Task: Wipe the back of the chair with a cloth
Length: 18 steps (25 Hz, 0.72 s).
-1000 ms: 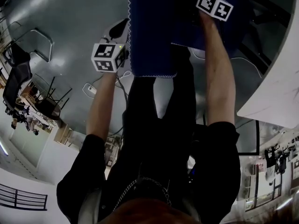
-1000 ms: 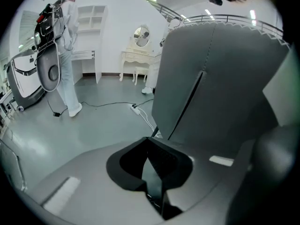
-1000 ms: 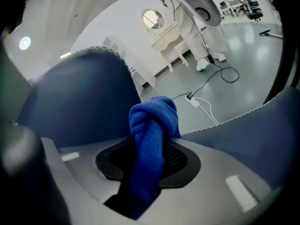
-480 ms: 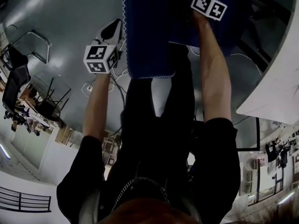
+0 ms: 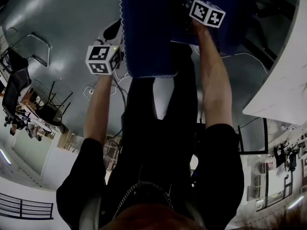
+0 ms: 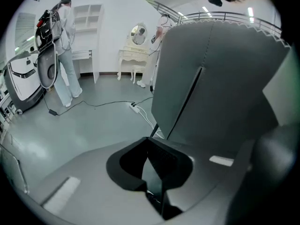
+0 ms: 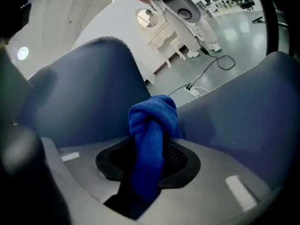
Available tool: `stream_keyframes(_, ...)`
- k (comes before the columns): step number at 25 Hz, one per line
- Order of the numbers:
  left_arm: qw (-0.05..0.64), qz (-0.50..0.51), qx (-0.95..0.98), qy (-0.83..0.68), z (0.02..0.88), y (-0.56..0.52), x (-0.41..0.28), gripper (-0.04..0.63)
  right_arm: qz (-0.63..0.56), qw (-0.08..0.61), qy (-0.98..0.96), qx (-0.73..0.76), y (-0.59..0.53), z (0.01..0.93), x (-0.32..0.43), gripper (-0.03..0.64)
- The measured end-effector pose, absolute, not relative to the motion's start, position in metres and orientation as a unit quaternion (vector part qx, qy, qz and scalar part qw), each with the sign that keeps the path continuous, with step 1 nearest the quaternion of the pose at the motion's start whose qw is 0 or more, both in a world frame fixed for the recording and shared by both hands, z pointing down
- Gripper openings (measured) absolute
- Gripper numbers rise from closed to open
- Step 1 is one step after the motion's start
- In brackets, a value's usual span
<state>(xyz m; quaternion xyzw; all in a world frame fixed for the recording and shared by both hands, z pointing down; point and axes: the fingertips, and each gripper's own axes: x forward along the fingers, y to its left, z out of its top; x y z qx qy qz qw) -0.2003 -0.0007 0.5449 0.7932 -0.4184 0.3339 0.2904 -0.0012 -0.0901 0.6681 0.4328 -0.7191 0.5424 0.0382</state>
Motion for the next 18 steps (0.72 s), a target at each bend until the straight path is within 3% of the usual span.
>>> stream_keyframes(18, 0.293, 0.331, 0.796, -0.412, 0.546, 0.016, -0.195, 0.009, 0.558, 0.051, -0.72, 0.409, -0.006, 0.673, -0.017, 0.141)
